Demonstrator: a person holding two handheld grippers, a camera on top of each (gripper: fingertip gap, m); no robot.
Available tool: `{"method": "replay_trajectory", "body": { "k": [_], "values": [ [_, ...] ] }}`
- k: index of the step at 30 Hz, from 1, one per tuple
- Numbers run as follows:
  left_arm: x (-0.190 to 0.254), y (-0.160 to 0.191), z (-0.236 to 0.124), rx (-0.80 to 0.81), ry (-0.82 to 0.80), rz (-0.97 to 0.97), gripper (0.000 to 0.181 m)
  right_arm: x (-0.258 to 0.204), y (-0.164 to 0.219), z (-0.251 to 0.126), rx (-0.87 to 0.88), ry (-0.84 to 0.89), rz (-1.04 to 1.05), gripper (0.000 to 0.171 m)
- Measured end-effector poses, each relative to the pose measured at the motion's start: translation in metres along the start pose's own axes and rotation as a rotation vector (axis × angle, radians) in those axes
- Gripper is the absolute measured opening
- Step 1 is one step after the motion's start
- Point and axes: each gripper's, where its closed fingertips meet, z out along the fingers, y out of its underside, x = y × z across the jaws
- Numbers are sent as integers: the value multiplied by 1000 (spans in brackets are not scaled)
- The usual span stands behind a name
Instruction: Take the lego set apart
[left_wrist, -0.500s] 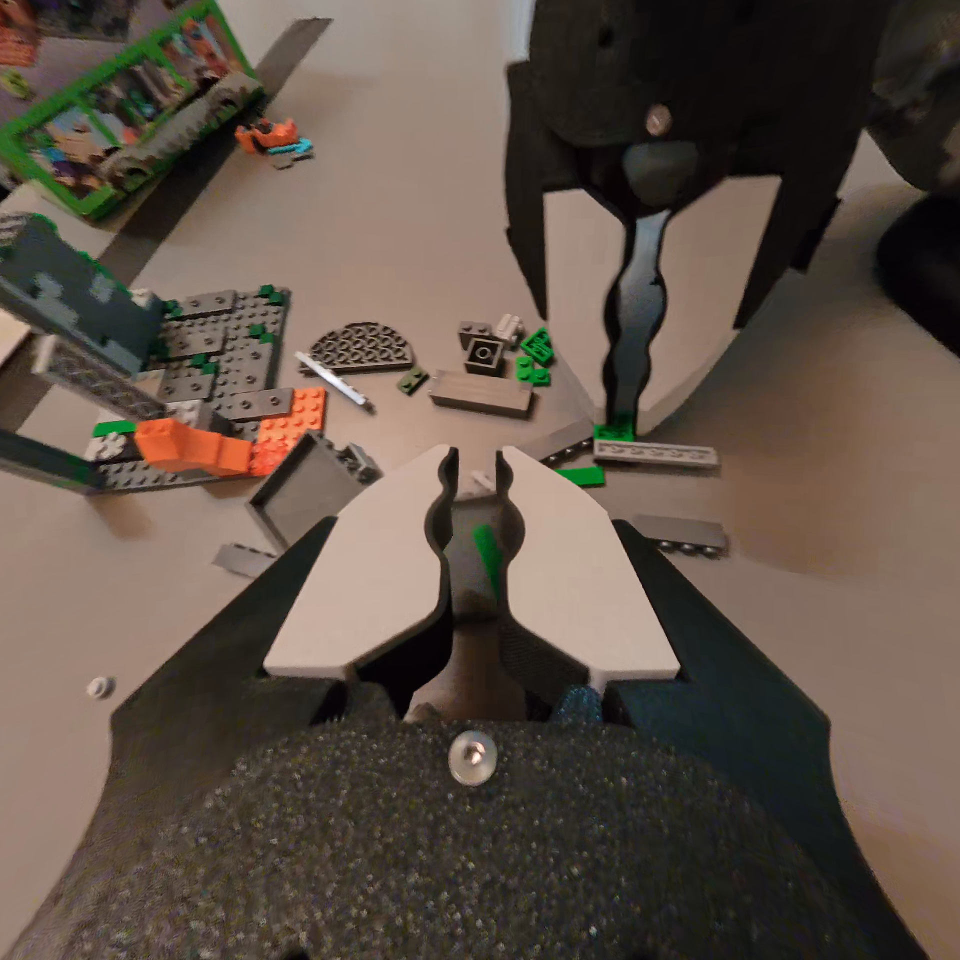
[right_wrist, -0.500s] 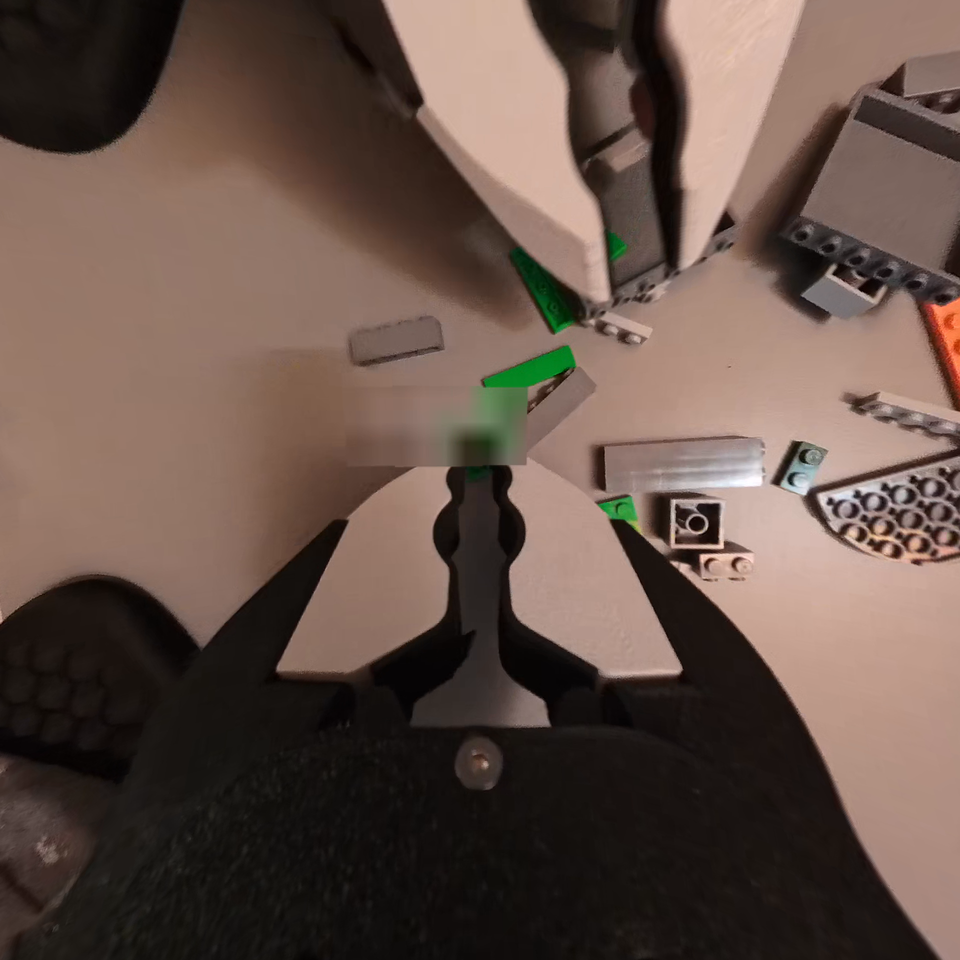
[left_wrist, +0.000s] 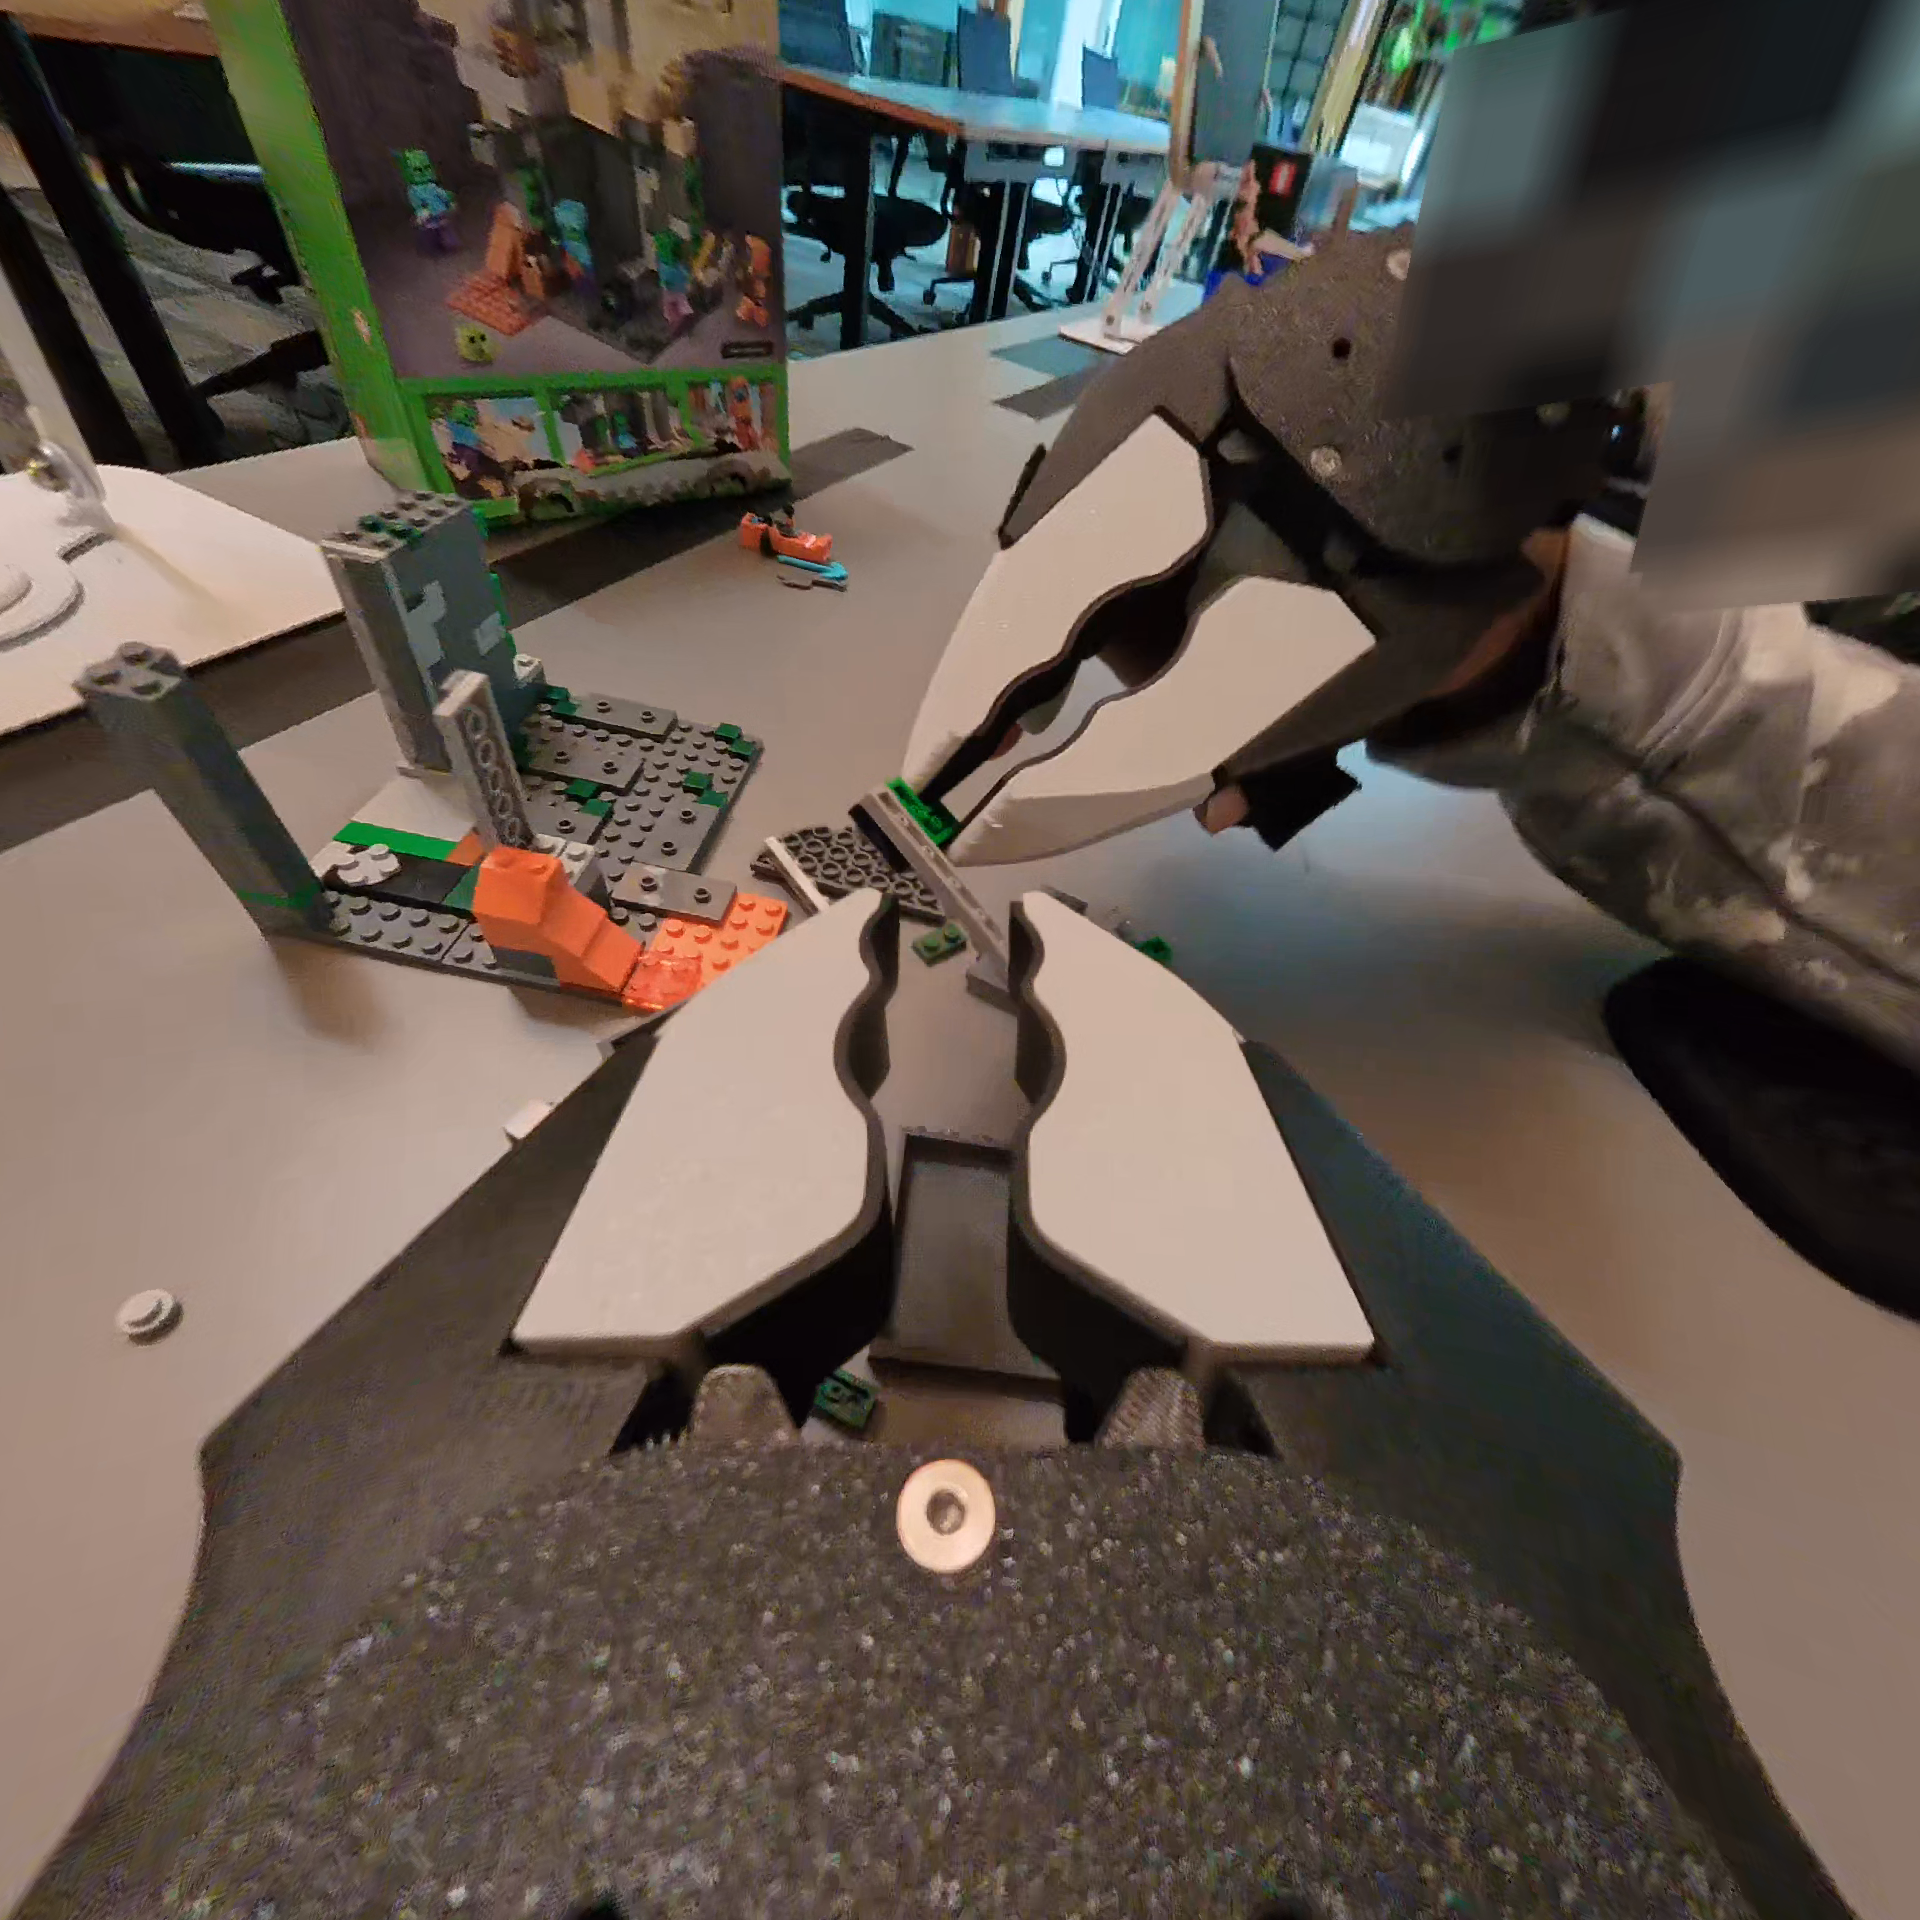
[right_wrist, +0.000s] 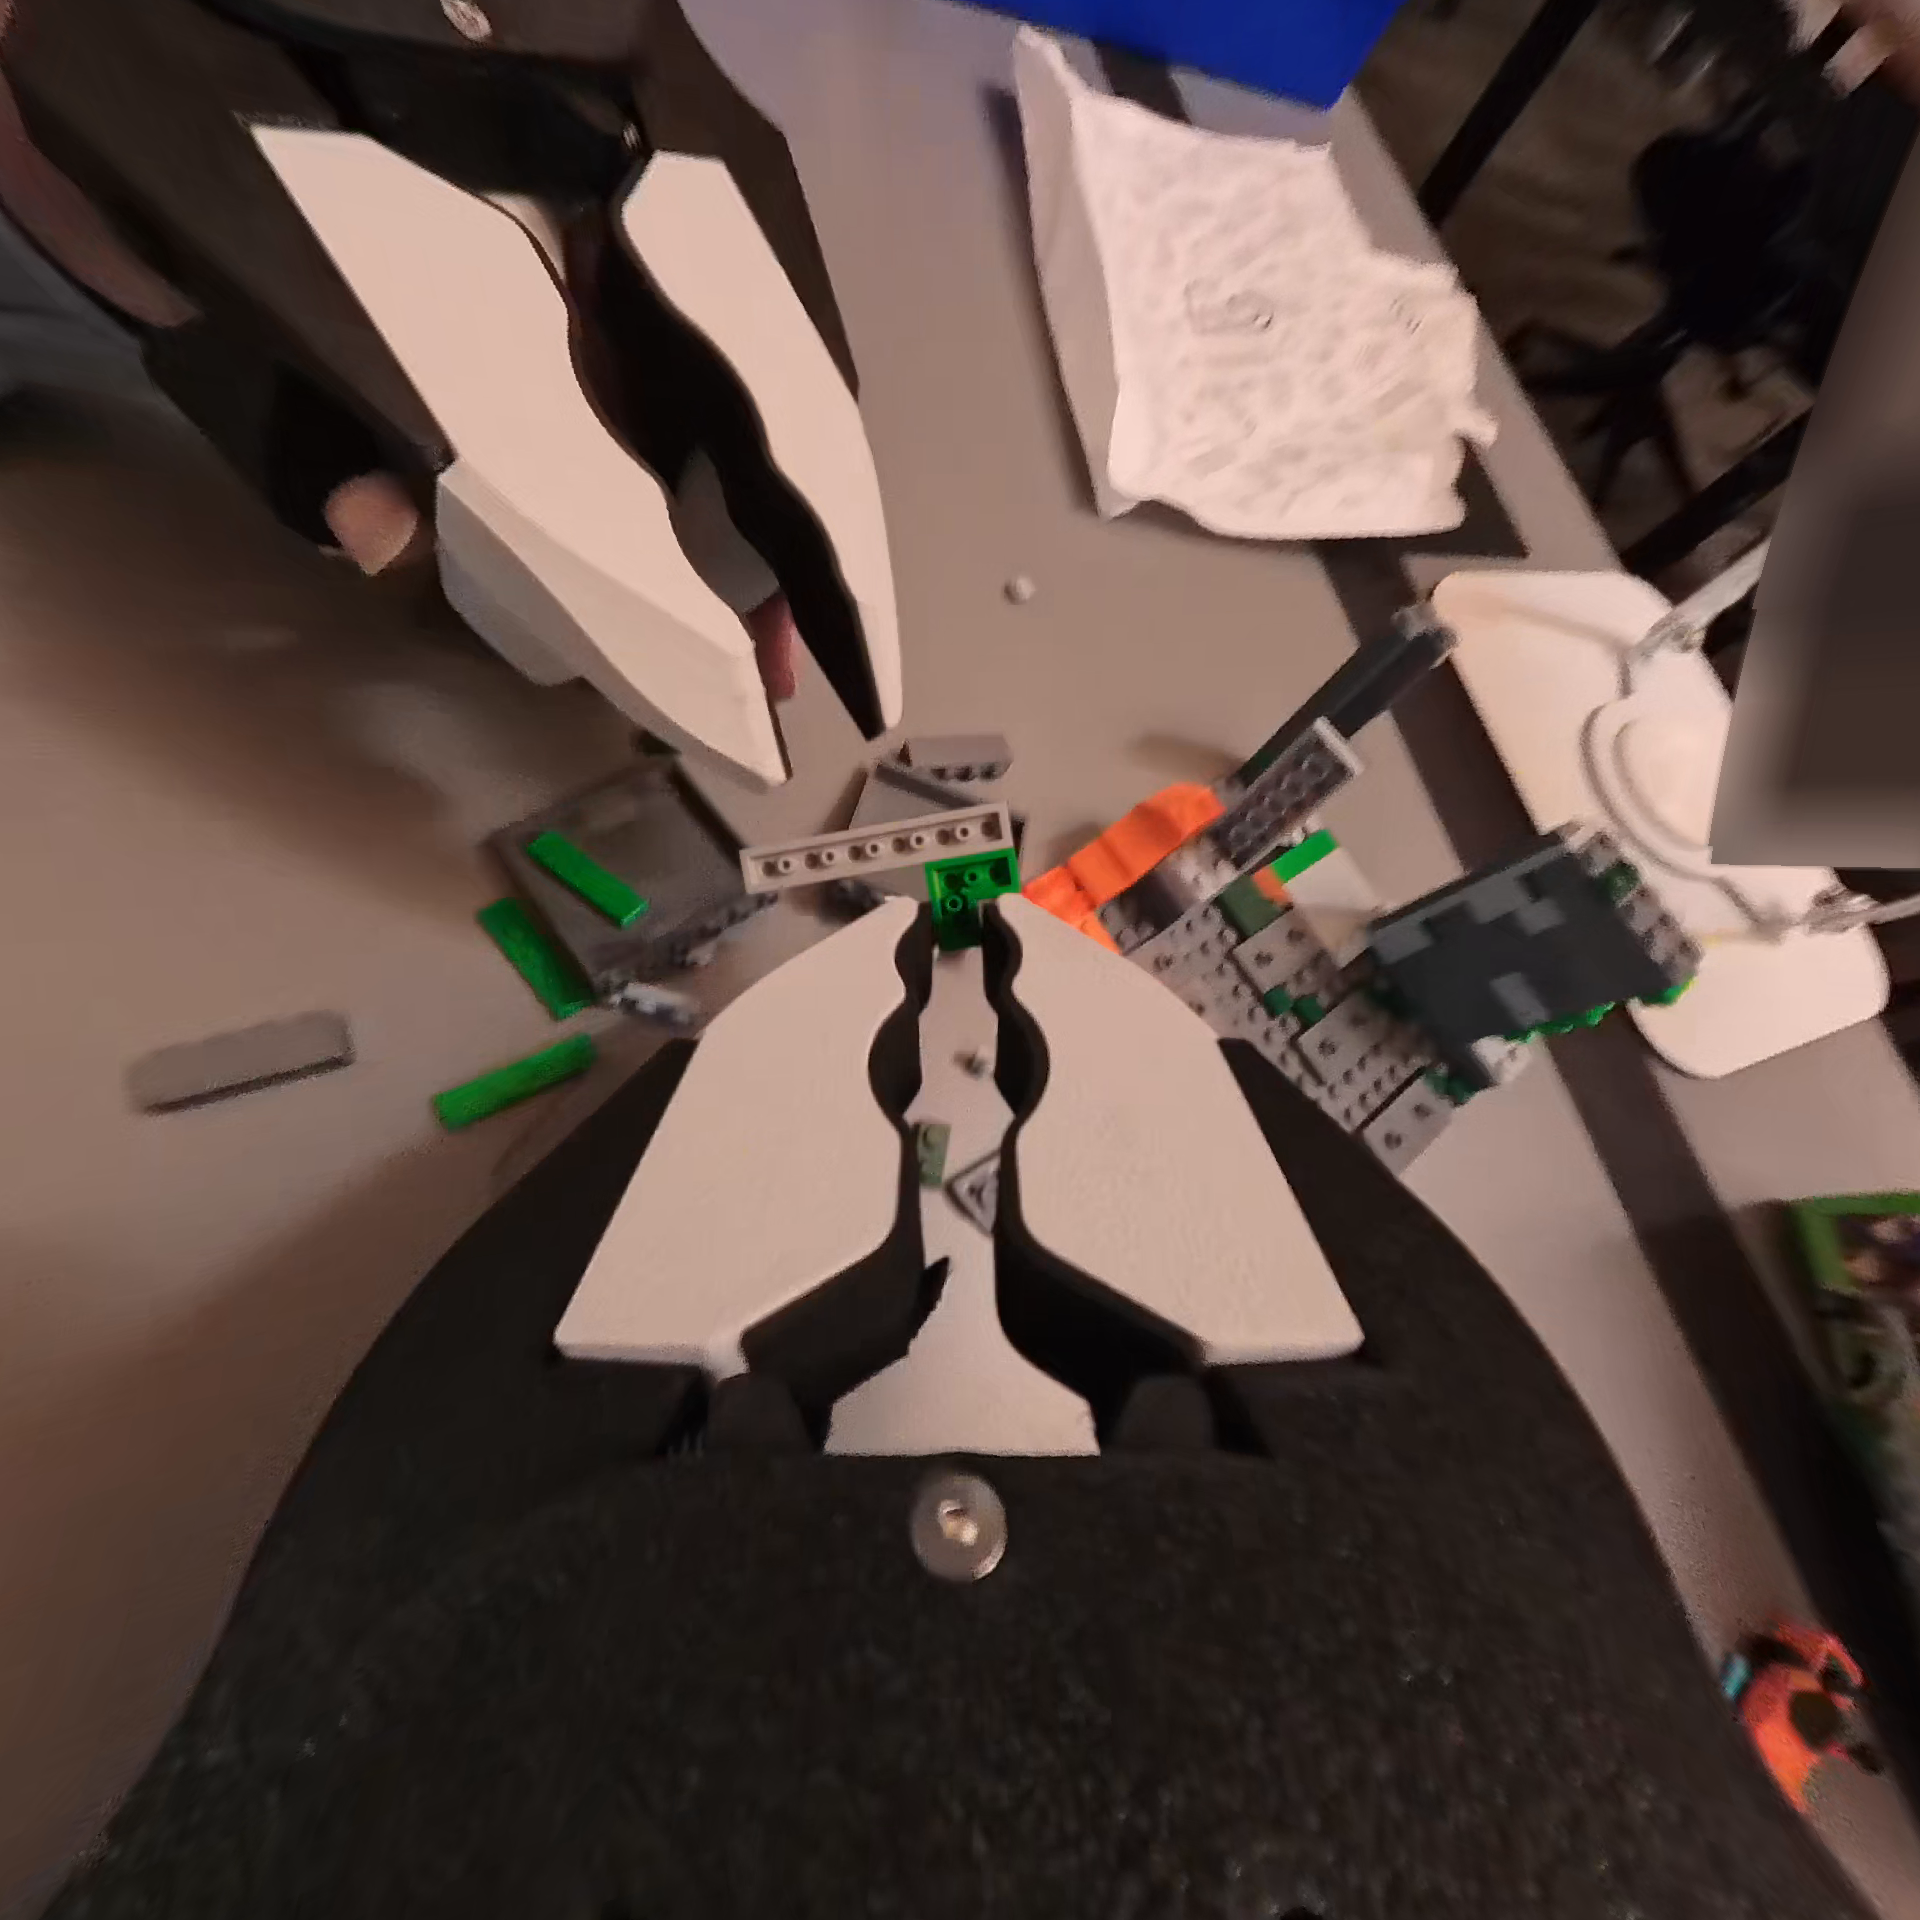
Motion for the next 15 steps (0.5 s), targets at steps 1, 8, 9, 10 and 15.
{"method": "replay_trajectory", "body": {
  "k": [1,8,9,10,15],
  "values": [
    [-2,0,0,8,-5,-16,22,2,-4,2,15,26,-21,9],
    [-8,7,4,-38,-54,-15,19,-3,-14,8,15,150,-233,9],
    [-11,9,3,-53,-74,-2,20,-5,-18,7,39,143,-239,9],
    [-10,7,3,-48,-74,6,20,-6,-19,6,45,145,-241,9],
    [-3,5,3,-47,-46,-2,8,-3,-26,1,65,190,-272,9]
  ]
}}
